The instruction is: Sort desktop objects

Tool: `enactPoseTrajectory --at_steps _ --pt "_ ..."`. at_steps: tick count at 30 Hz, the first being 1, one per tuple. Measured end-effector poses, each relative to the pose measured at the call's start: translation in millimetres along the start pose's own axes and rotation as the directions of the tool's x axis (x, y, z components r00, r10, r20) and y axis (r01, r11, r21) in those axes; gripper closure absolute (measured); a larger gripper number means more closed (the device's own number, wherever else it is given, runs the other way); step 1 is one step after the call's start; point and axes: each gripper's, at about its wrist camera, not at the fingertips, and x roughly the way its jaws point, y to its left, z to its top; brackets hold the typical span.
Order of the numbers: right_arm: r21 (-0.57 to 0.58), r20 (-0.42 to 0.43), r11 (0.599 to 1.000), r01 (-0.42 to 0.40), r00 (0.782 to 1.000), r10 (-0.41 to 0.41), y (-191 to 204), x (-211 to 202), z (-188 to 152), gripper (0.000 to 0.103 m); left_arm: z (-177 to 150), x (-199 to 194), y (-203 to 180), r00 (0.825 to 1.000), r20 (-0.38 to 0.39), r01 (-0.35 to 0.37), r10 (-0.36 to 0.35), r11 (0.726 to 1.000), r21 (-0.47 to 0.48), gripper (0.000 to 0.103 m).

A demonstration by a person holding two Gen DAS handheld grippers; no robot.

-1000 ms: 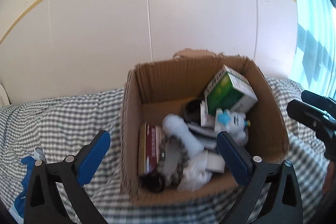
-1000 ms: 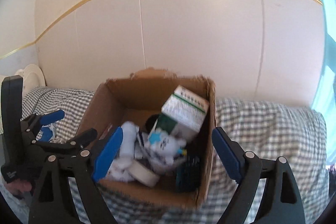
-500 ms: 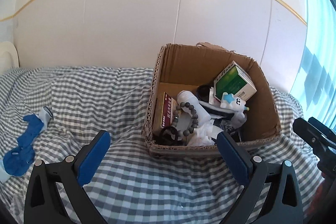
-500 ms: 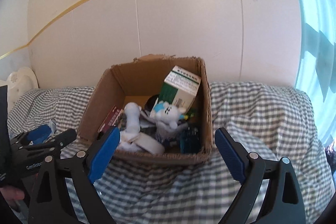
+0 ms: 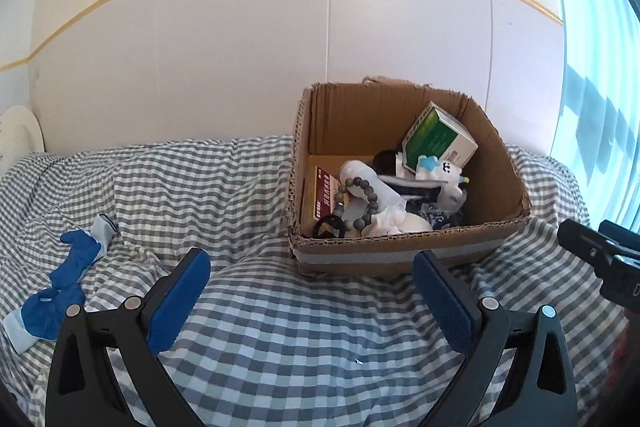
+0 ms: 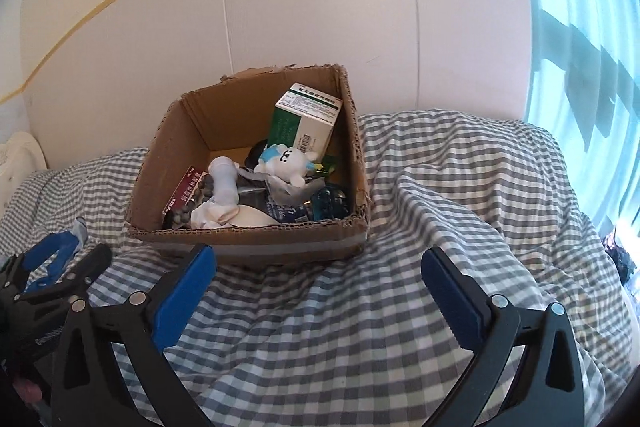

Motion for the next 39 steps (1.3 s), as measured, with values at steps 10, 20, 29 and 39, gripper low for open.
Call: enactPoseTrajectory --at_steps 10,20,29,39 --pt "-0.063 -0.002 0.998 0.016 1.000 -0.017 16 -5 -9 0.000 -3 -6 2 1.000 0.009 -0.012 0.013 1.000 -0.009 0.000" --pt "-0.072 -0.019 0.997 0.017 1.000 -0.019 17 -1 -11 0.000 -3 -8 0 1.000 0.017 -0.007 0.007 1.000 -0.006 0.000" --pt "-0.078 -0.027 0.997 0.016 0.999 -0.019 20 -1 -13 0.000 -3 -9 -1 1.000 0.019 -0.005 0.005 1.000 -0.002 0.000" --pt "-0.080 -0.031 0.997 0.017 0.999 -0.020 20 0 -14 0.000 -4 -10 -2 1.000 0.019 -0.001 0.001 1.000 0.002 0.000"
